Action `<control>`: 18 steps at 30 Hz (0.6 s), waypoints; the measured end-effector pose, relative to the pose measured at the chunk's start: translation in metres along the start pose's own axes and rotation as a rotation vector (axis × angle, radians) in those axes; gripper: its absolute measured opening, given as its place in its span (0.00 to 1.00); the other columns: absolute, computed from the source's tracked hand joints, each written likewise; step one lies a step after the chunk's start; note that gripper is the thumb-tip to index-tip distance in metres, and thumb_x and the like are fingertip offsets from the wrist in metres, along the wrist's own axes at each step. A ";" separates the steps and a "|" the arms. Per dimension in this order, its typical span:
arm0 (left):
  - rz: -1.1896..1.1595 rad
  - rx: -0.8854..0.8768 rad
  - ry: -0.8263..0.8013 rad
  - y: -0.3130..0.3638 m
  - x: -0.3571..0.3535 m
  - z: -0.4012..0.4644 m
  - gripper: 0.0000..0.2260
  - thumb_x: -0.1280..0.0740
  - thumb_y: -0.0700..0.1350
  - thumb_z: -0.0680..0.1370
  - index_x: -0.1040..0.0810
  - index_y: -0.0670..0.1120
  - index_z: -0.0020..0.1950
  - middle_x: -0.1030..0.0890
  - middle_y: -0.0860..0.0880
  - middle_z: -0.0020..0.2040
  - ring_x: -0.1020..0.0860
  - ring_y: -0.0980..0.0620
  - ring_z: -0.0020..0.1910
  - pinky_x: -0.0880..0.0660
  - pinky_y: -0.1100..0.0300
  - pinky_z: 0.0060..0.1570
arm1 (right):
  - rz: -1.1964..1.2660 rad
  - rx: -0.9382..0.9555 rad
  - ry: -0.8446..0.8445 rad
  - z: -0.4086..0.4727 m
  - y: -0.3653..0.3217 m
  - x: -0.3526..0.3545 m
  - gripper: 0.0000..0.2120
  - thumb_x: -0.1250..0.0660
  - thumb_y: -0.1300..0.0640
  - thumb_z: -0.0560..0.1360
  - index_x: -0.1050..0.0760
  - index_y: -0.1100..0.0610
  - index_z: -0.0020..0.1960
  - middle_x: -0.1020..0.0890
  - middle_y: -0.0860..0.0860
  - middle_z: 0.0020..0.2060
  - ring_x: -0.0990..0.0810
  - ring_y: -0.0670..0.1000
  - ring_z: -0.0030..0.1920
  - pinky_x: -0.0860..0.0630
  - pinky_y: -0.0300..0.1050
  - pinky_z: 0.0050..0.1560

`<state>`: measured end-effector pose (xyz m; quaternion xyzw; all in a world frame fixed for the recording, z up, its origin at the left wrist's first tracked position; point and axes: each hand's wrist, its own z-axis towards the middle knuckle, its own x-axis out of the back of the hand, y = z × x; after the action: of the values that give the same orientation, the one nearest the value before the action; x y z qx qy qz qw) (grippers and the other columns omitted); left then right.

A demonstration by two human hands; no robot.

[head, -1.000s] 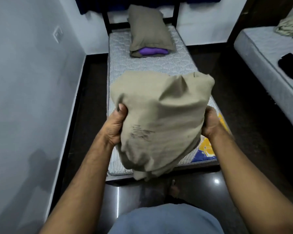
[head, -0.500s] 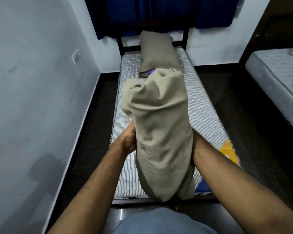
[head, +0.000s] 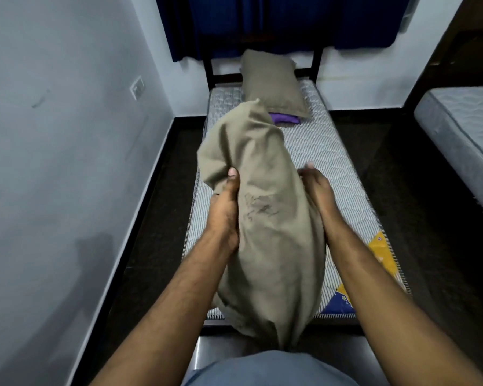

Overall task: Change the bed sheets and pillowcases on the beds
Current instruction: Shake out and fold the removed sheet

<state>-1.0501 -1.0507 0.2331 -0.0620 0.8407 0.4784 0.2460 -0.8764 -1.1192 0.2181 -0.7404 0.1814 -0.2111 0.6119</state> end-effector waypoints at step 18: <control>-0.230 0.128 -0.048 0.033 0.068 -0.122 0.28 0.44 0.62 0.83 0.25 0.42 0.71 0.17 0.38 0.60 0.16 0.40 0.55 0.17 0.47 0.45 | 0.892 -0.489 -0.212 -0.126 0.054 -0.101 0.25 0.39 0.39 0.79 0.16 0.59 0.55 0.15 0.56 0.54 0.15 0.58 0.54 0.20 0.53 0.56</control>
<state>-1.1640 -1.1263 0.2781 -0.1307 0.8506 0.3938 0.3229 -1.0297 -1.1799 0.1767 -0.7296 0.4602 0.1950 0.4667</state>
